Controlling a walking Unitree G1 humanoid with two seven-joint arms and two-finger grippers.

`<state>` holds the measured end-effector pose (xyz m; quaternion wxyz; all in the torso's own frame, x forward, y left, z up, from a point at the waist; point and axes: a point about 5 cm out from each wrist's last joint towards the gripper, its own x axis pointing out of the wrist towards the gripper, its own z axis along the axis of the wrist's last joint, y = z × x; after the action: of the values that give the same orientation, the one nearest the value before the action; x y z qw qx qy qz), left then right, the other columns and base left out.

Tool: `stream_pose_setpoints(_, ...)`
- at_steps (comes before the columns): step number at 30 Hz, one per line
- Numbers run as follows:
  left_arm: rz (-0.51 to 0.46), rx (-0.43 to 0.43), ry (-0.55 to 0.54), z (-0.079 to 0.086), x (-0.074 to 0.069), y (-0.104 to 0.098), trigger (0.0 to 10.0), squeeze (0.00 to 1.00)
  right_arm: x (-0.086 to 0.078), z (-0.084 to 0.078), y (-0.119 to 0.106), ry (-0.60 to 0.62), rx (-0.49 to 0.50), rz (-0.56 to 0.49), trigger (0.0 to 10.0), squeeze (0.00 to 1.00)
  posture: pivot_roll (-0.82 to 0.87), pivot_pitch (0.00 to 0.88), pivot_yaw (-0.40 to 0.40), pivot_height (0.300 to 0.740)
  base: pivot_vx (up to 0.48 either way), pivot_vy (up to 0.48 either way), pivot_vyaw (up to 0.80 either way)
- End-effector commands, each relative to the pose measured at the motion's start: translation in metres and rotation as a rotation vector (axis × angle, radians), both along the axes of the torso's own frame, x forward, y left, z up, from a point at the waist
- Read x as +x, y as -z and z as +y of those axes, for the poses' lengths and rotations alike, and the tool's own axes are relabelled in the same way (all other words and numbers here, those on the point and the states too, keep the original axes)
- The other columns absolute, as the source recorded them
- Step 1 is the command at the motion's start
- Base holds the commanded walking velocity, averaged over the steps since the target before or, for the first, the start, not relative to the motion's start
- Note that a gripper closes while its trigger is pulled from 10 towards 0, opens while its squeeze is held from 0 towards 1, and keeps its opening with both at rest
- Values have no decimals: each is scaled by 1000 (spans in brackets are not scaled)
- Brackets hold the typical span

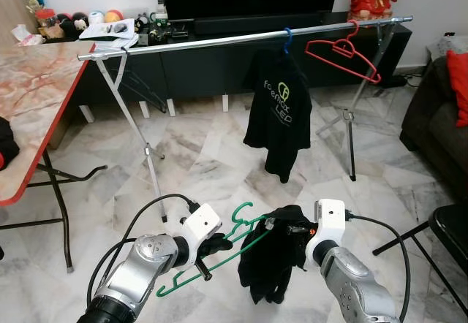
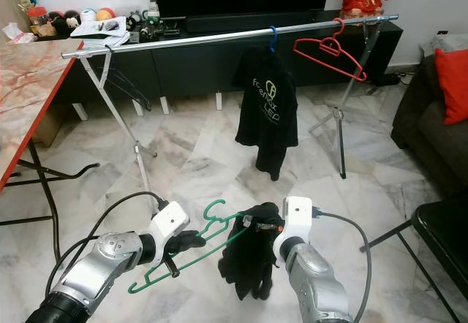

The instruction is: Hang hanger

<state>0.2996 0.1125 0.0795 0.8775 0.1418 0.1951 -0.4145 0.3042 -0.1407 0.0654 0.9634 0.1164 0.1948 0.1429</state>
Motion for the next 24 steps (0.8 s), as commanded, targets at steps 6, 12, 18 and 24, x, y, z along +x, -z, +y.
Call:
stream_pose_setpoints(6, -40, -31, -9, -1, 4, -10, 10000, 0, -6, 24, -39, -246, 115, -219, 10000, 0, -46, 83, 35, 740, 0, 0, 0)
stream_pose_setpoints(12, -40, -44, -11, -2, 4, -11, 10000, 0, -10, 14, -31, -295, 37, -221, 10000, 0, -43, 83, 35, 740, 0, 0, 0)
stream_pose_setpoints(18, -42, -102, -31, -3, 7, -16, 10000, 0, -9, 1, -26, -281, -141, -227, 10000, 0, -48, 83, 37, 740, 0, 0, 0)
stream_pose_setpoints(24, -38, -106, -23, -4, 6, -16, 10000, 0, 8, -23, -28, -117, -356, -261, 10000, 0, -51, 79, 34, 740, 0, 0, 0)
